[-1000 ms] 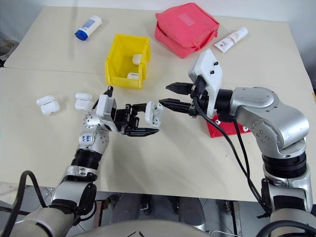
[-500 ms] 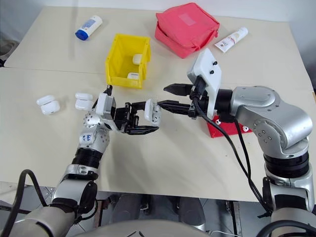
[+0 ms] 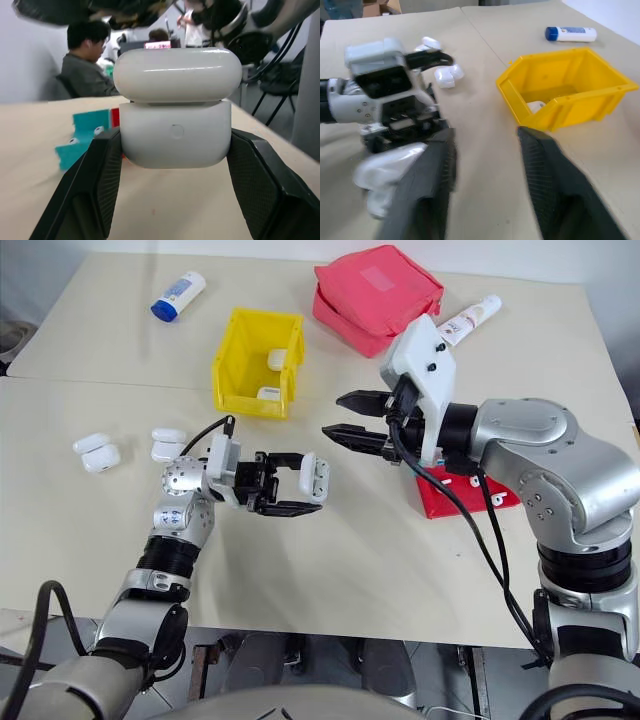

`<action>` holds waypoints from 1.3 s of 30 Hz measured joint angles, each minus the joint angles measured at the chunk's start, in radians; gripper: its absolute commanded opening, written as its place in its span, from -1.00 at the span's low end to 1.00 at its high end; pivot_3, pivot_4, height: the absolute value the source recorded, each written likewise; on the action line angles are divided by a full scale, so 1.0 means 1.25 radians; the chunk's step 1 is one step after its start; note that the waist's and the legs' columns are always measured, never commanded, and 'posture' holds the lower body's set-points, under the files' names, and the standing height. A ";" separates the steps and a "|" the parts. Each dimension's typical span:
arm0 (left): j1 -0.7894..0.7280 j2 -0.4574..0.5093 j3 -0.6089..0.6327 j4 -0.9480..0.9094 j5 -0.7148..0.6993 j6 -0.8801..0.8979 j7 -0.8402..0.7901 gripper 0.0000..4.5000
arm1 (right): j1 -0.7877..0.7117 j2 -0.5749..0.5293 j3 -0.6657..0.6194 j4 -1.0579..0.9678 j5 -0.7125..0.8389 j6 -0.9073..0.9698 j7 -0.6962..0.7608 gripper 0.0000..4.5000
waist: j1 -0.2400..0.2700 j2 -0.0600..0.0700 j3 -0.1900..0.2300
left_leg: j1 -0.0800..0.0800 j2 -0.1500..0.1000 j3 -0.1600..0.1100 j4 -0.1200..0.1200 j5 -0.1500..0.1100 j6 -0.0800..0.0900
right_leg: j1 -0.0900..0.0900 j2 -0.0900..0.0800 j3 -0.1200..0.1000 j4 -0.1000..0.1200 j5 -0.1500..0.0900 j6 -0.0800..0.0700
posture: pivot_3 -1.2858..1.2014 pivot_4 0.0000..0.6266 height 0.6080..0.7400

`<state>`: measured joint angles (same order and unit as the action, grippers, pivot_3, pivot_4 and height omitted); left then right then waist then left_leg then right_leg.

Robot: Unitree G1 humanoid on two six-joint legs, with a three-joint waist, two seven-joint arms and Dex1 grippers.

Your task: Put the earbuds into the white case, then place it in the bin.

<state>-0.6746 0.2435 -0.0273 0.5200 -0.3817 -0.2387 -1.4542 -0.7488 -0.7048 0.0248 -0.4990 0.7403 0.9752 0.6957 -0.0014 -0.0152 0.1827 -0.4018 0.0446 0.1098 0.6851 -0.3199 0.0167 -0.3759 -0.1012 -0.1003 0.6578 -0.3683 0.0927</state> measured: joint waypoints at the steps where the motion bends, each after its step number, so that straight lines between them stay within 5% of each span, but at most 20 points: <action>1: -0.012 0.002 -0.004 0.006 0.015 -0.009 0.009 0.24 | -0.018 0.000 0.003 -0.020 0.008 0.028 -0.014 -0.63 | 0.000 0.000 0.000 | 0.000 0.000 0.000 0.000 0.000 0.000 | 0.000 -0.001 0.000 0.000 0.000 0.000 | 0.03 -0.52 1.00; 4: -0.050 0.010 -0.030 0.025 0.077 -0.040 0.049 0.24 | -0.061 -0.001 0.034 -0.066 0.015 0.094 -0.044 -0.97 | -0.001 0.000 0.000 | 0.000 -0.001 -0.001 0.000 0.000 0.000 | 0.000 -0.001 0.000 0.000 0.000 0.000 | 0.03 -0.52 1.00; 14: -0.065 0.011 -0.066 0.040 0.125 -0.064 0.085 0.24 | -0.103 -0.054 0.206 -0.086 -0.059 0.147 -0.041 -0.97 | -0.001 0.000 0.000 | -0.001 -0.001 -0.002 0.000 0.000 0.000 | 0.000 -0.001 -0.001 0.000 0.000 0.000 | 0.03 -0.52 1.00; 22: -0.064 0.050 -0.051 0.029 0.114 -0.051 0.095 0.24 | -0.064 -0.174 0.222 -0.061 -0.139 0.098 0.017 -0.97 | -0.001 0.000 0.000 | -0.001 -0.002 -0.002 0.000 0.000 0.000 | 0.000 -0.002 -0.001 0.000 0.000 0.000 | 0.03 -0.52 1.00; 27: -0.063 0.062 -0.022 -0.005 0.098 -0.030 0.128 0.24 | -0.020 -0.191 0.161 -0.013 -0.154 0.047 0.053 -0.97 | -0.001 0.000 0.000 | -0.001 -0.002 -0.002 0.000 0.000 0.000 | 0.000 -0.002 -0.002 0.000 0.000 0.000 | 0.03 -0.52 1.00; 33: -0.063 0.050 0.029 -0.032 0.081 -0.015 0.247 0.24 | 0.060 -0.045 -0.039 0.040 -0.084 -0.080 0.061 -0.97 | 0.000 0.000 0.000 | -0.001 -0.002 -0.003 0.000 0.001 0.000 | 0.001 -0.002 -0.003 0.000 0.000 0.000 | 0.03 -0.52 1.00; 39: -0.074 0.040 0.117 -0.019 0.089 -0.017 0.462 0.24 | 0.184 -0.042 -0.124 0.122 -0.045 -0.184 0.175 -0.24 | 0.002 0.000 0.000 | -0.002 -0.008 -0.005 -0.001 0.002 0.004 | 0.001 -0.008 -0.004 0.000 0.001 0.002 | 0.03 -0.52 1.00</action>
<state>-0.7676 0.2939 0.1184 0.4967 -0.2703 -0.2605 -0.8763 -0.5190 -0.7574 -0.1307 -0.3466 0.6842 0.7447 0.9150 0.0015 -0.0156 0.1830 -0.4039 0.0342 0.1042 0.6844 -0.3167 0.0213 -0.3744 -0.1106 -0.1051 0.6583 -0.3669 0.0953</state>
